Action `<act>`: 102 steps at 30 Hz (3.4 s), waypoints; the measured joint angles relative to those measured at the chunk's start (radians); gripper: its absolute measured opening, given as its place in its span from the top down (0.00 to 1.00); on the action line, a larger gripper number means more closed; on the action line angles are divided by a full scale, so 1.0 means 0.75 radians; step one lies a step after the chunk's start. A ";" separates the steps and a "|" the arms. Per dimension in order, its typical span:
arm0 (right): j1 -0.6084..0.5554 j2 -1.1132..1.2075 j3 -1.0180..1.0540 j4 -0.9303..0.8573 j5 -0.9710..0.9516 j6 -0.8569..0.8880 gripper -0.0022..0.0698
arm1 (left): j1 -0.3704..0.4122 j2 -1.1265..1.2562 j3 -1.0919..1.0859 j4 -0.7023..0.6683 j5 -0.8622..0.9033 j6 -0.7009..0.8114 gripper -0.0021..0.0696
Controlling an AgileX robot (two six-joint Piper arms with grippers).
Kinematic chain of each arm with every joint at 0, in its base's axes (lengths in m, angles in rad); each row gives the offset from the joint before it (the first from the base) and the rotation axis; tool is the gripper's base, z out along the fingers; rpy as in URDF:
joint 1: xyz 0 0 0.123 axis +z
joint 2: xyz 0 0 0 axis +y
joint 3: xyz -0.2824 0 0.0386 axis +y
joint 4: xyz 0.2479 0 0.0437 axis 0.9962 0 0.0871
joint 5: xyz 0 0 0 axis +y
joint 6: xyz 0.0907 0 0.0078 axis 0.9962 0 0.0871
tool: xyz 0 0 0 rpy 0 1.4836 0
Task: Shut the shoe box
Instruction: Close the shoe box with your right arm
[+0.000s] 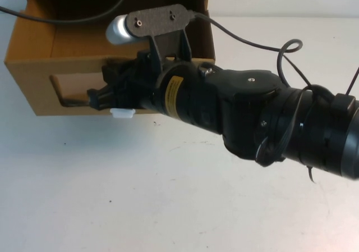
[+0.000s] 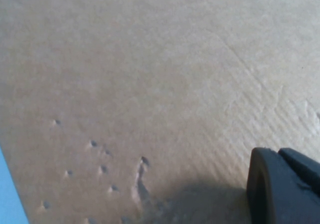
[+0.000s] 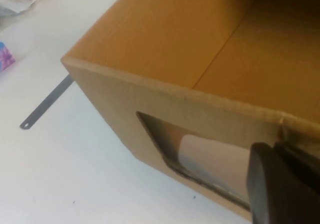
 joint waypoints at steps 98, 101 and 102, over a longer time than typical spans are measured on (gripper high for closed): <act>-0.298 0.510 -0.716 -0.343 -0.209 0.289 0.99 | 0.000 0.000 0.000 -0.009 0.009 0.010 0.98; -0.305 0.516 -0.728 -0.343 -0.229 0.289 0.99 | 0.000 0.000 0.000 -0.011 0.009 0.010 0.98; -0.306 0.516 -0.728 -0.343 -0.233 0.289 0.99 | 0.000 0.000 0.000 -0.011 0.009 0.010 0.98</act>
